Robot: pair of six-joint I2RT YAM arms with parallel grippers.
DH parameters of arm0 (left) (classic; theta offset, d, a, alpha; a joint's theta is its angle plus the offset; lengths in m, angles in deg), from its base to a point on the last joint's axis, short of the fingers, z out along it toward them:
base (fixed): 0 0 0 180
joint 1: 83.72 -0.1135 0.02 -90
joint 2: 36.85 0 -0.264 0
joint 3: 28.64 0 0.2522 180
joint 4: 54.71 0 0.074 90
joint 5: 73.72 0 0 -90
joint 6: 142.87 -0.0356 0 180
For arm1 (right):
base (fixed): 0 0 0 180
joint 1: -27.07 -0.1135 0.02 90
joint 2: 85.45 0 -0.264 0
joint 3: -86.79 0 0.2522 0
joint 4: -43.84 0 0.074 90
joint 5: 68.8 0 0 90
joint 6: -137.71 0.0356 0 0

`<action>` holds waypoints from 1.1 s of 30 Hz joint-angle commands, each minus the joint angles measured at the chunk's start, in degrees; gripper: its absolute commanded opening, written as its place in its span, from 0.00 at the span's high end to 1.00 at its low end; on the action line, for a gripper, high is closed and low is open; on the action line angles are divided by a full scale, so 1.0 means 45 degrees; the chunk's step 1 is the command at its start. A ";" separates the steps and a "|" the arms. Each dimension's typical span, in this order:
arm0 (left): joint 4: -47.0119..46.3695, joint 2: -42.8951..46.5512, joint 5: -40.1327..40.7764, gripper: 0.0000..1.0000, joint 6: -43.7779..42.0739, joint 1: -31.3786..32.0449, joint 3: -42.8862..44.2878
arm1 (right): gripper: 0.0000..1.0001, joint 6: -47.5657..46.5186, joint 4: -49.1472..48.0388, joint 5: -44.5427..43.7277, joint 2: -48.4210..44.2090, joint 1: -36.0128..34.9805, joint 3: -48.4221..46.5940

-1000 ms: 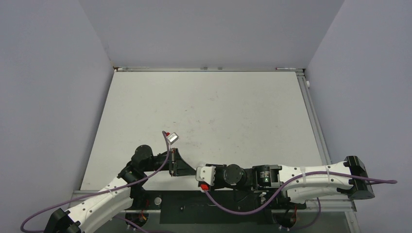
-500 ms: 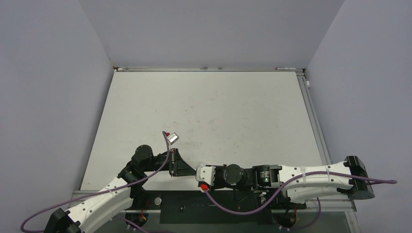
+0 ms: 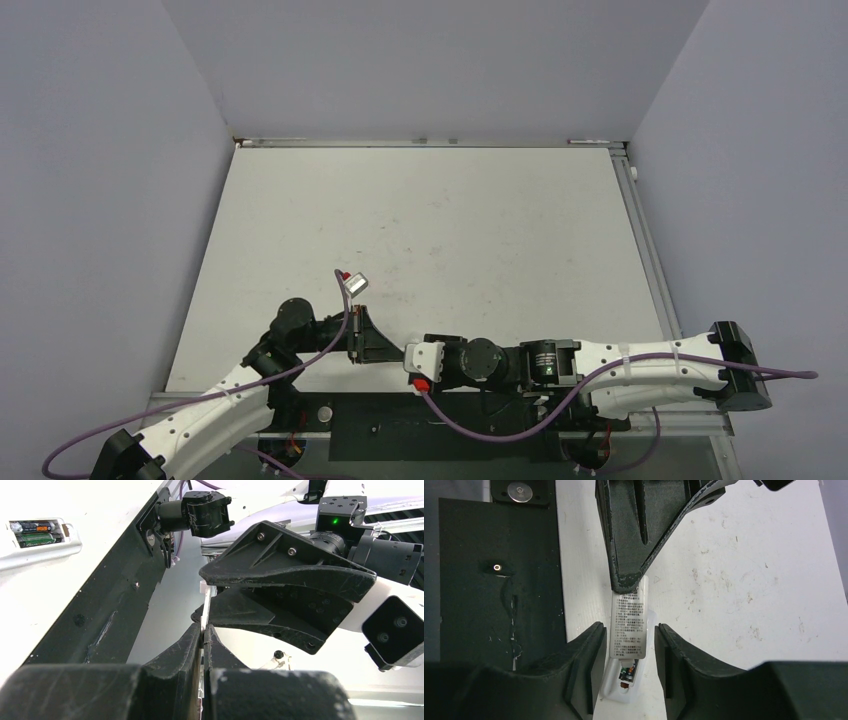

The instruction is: Load the batteries into the remote control

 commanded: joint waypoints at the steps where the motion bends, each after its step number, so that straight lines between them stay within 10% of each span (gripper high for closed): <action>1: -0.0617 -0.0002 -0.0339 1.00 -0.0125 -0.0031 0.0693 | 0.59 0.0117 -0.0010 -0.0503 -0.0276 0.0076 0.0013; 33: 0.1518 0.0118 -0.0046 1.00 -0.1399 -0.0031 0.1287 | 0.61 -0.0031 0.0810 -0.0697 0.0151 0.0071 -0.0793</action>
